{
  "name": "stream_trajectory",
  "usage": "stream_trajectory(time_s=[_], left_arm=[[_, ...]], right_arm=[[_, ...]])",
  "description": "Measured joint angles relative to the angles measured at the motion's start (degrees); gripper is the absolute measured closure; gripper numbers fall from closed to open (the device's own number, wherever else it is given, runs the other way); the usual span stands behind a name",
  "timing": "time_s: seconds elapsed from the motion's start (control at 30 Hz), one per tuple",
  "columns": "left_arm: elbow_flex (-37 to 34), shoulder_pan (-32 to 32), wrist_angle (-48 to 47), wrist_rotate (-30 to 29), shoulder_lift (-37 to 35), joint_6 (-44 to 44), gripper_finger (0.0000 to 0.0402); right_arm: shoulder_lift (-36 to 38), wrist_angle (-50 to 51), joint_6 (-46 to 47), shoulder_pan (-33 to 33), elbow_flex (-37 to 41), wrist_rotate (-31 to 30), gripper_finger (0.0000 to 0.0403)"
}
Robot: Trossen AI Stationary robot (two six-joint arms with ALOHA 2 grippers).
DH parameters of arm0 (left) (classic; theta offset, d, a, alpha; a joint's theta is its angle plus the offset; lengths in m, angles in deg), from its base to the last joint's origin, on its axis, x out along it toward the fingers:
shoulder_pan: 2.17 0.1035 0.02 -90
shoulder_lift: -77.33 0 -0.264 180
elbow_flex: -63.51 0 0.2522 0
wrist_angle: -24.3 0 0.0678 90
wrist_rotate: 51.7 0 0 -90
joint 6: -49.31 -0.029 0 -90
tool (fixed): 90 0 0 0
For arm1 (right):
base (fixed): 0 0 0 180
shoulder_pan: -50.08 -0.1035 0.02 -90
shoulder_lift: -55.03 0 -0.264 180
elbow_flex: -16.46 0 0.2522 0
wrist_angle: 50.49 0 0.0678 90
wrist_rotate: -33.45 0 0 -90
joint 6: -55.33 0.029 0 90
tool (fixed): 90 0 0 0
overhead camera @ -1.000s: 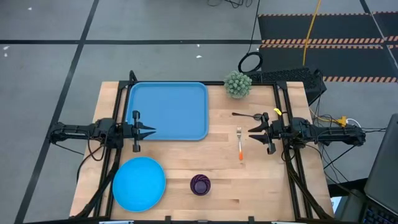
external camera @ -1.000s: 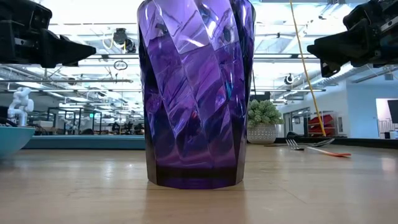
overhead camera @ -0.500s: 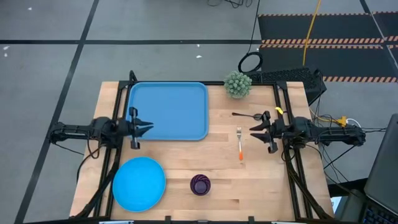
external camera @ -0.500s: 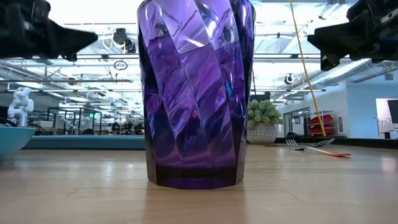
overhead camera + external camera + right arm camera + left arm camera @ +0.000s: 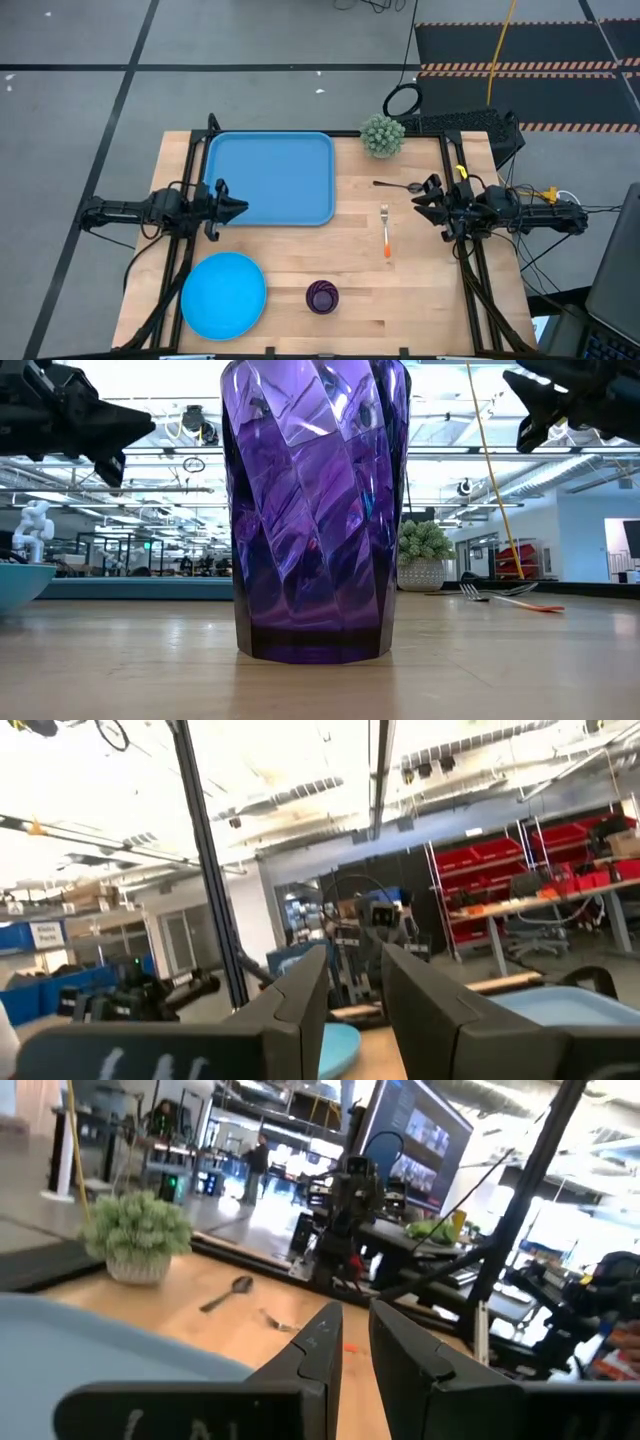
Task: Pick and place plate/cup/fork/spoon on tray
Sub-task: Put the black spoon onto the right side of the blue plastic serving tray
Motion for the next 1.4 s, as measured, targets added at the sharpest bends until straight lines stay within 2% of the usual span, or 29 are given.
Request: stream_trajectory(time_s=[0.17,0.33,0.7,0.9,1.23,1.4], left_arm=[[0.0,0.0,-1.9,0.3,0.0,2.7,0.0346],[0.0,0.0,-2.6,0.3,0.0,2.1,0.0346],[0.0,0.0,-3.8,-3.9,0.0,-3.5,0.0346],[0.0,0.0,-5.8,-4.9,0.0,-1.0,0.0346],[0.4,0.0,-5.1,-6.1,0.0,-1.8,0.0346],[0.4,0.0,-4.8,-6.3,0.0,-2.1,0.0346]], right_arm=[[0.0,-0.3,0.0,0.0,0.0,-0.2,0.0310],[0.0,-2.3,-2.2,0.0,0.0,-3.1,0.0310],[0.0,-2.3,-2.4,0.0,0.0,-2.9,0.0310],[0.0,-2.2,-2.4,0.0,0.0,-2.9,0.0310],[0.0,-2.4,-2.3,0.0,0.0,-2.9,0.0310],[0.0,-2.9,0.7,0.0,0.0,-2.9,0.0310]])
